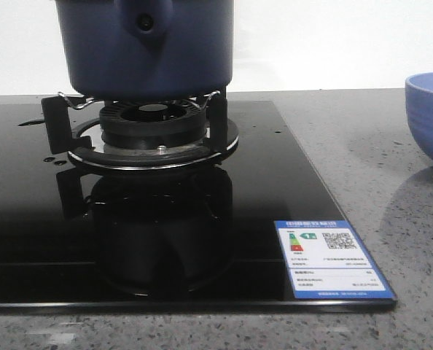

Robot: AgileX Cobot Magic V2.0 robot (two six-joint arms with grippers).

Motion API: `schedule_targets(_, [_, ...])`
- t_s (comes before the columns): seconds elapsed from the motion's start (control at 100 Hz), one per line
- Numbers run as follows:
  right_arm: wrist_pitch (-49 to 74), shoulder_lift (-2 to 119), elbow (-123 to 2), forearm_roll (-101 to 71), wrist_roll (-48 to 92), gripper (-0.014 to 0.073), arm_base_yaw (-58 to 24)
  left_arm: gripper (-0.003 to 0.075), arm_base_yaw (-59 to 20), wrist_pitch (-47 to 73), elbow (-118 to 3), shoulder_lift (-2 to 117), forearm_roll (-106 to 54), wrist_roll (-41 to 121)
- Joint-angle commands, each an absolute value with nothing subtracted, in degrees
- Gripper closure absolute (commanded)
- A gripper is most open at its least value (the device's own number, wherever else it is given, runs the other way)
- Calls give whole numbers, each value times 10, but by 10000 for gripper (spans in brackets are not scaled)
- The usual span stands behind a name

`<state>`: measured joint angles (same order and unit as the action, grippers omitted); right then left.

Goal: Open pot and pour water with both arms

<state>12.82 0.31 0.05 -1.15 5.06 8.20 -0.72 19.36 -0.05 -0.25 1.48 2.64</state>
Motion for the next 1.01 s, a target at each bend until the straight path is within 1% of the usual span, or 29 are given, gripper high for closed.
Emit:
schedule_targets(0.0, [59,-17,13,-5,48,657,86,741,-6,168,19,-18,12,20])
schedule_targets(0.04, [62,-16,19,-4,48,657,86,741,-6,168,19,-18,12,20])
schedule_targets(0.32, [185,-16,19,-16,48,657,86,741,-6,168,19,-18,12,20])
schedule_targets(1.0, [180,-16,19,-17,48,657,86,741,-6,168,19,-18,12,20])
